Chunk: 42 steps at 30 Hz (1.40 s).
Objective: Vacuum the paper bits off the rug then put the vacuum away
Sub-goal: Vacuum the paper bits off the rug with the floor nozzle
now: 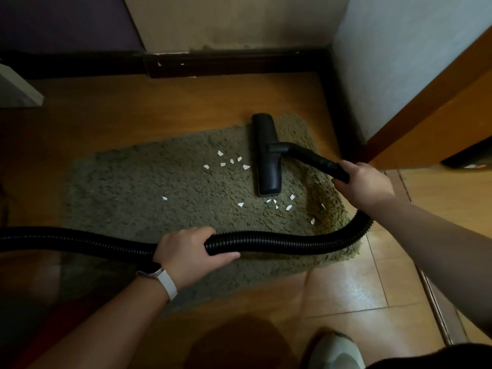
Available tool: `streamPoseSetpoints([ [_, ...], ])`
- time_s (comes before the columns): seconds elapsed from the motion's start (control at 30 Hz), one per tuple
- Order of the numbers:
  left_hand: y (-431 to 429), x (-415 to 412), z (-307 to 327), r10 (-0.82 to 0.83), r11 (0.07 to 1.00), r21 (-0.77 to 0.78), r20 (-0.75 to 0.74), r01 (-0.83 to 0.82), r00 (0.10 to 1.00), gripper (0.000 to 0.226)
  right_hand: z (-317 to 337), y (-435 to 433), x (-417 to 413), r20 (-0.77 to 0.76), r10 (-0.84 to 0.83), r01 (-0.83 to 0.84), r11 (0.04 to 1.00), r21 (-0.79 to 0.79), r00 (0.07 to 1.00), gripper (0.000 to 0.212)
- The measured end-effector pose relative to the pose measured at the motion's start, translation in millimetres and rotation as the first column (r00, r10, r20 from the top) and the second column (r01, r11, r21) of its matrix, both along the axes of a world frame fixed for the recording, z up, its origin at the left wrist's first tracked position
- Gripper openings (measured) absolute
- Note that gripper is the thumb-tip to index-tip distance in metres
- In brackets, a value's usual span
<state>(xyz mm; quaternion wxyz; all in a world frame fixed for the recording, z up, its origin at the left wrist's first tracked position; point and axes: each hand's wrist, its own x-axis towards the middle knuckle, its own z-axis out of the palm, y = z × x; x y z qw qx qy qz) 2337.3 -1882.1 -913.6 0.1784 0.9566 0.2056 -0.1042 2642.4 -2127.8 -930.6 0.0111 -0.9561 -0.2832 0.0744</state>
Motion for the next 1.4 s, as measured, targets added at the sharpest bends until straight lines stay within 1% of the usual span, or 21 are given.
streamPoseSetpoints([
  [0.13,3,-4,2,-0.013,1.000,0.000,-0.012,0.013,1.000,0.078,1,16,-11,0.010,0.069,-0.068,0.997,-0.041,0.998,0.037],
  [0.33,5,-15,2,-0.023,1.000,-0.010,-0.073,0.022,0.997,0.078,9,60,-29,0.058,0.238,-0.231,0.967,-0.110,0.970,0.049],
  [0.4,5,-18,2,-0.026,1.000,-0.015,-0.091,0.025,0.996,0.073,9,75,-37,0.058,0.301,-0.293,0.948,-0.127,0.952,0.050],
  [0.5,6,-22,4,-0.022,0.999,-0.029,-0.110,0.018,0.994,0.059,7,85,-44,0.042,0.366,-0.359,0.926,-0.119,0.930,0.050],
  [0.57,5,-23,5,-0.018,1.000,-0.025,-0.109,0.015,0.994,0.056,7,82,-41,0.030,0.358,-0.353,0.930,-0.105,0.933,0.050],
  [0.63,5,-22,4,-0.025,1.000,-0.019,-0.108,0.023,0.994,0.057,6,70,-35,0.044,0.313,-0.308,0.947,-0.092,0.949,0.050],
  [0.77,4,-18,5,-0.030,1.000,-0.003,-0.075,0.030,0.997,0.072,2,44,-23,0.027,0.168,-0.166,0.983,-0.081,0.985,0.050],
  [0.93,7,-16,6,-0.033,0.999,0.001,-0.044,0.033,0.998,0.077,-5,35,-19,-0.028,0.149,-0.150,0.988,-0.033,0.988,0.045],
  [1.1,7,-22,8,-0.031,1.000,-0.005,-0.084,0.030,0.996,0.068,-3,50,-24,-0.060,0.182,-0.183,0.983,-0.011,0.981,0.038],
  [1.17,7,-24,8,-0.033,0.999,-0.015,-0.092,0.032,0.995,0.073,-3,57,-26,-0.111,0.178,-0.180,0.984,-0.003,0.978,0.036],
  [1.27,8,-27,8,-0.032,0.999,-0.022,-0.090,0.030,0.995,0.070,-1,67,-22,-0.306,0.060,-0.063,0.998,-0.001,0.950,0.032],
  [1.33,7,-28,9,-0.033,0.999,-0.025,-0.081,0.031,0.996,0.063,1,72,-16,-0.460,-0.032,0.020,0.999,-0.031,0.887,0.033],
  [1.4,8,-28,10,-0.033,0.999,-0.027,-0.075,0.032,0.997,0.062,3,74,-8,-0.608,-0.105,0.098,0.994,-0.045,0.787,0.039],
])
